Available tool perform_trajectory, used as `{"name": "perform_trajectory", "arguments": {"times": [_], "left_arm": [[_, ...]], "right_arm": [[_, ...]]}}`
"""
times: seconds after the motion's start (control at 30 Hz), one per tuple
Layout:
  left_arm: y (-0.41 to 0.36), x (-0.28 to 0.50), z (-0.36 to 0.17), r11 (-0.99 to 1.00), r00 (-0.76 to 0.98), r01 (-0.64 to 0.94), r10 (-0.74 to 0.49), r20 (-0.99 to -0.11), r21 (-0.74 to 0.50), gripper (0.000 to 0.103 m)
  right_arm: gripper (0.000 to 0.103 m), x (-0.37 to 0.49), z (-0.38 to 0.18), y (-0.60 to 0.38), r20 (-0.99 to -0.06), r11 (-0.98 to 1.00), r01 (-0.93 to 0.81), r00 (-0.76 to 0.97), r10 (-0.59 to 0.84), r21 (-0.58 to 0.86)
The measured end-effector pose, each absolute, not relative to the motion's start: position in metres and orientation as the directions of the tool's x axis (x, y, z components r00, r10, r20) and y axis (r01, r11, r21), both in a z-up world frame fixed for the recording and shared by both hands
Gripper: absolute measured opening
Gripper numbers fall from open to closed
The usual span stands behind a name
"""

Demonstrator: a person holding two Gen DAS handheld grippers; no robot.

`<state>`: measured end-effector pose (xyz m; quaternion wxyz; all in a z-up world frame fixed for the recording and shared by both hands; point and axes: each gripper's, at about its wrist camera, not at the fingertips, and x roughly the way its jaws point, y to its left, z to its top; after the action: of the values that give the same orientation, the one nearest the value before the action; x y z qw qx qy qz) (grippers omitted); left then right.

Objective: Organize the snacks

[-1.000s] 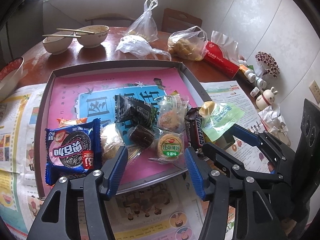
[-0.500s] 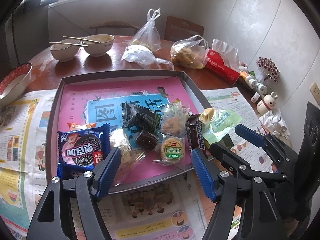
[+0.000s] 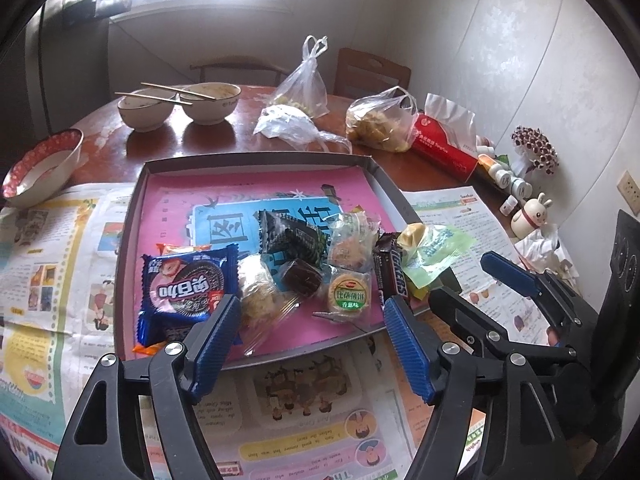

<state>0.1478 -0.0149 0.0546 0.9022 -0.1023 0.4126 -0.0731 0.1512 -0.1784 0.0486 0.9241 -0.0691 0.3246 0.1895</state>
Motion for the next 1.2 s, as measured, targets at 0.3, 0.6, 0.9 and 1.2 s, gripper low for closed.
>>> {"name": "perform_trajectory", "arguments": {"times": [0.3, 0.6, 0.9, 1.2], "left_arm": [[-0.012, 0.128, 0.060, 0.973, 0.674, 0.044, -0.196, -0.712, -0.226, 0.076], [-0.007, 0.109, 0.062, 0.978, 0.694, 0.032, -0.170, -0.700, -0.205, 0.076], [-0.005, 0.092, 0.061, 0.981, 0.702, 0.022, -0.151, -0.696, -0.191, 0.076], [-0.006, 0.078, 0.052, 0.984, 0.696, 0.011, -0.135, -0.705, -0.177, 0.076]], "right_arm": [[0.080, 0.135, 0.054, -0.178, -0.608, 0.919, -0.395, 0.732, 0.306, -0.012], [0.086, 0.117, 0.061, -0.178, -0.591, 0.915, -0.404, 0.738, 0.326, 0.000], [0.088, 0.102, 0.066, -0.181, -0.581, 0.913, -0.408, 0.739, 0.341, 0.015], [0.088, 0.089, 0.059, -0.186, -0.595, 0.913, -0.407, 0.731, 0.333, 0.010]]}}
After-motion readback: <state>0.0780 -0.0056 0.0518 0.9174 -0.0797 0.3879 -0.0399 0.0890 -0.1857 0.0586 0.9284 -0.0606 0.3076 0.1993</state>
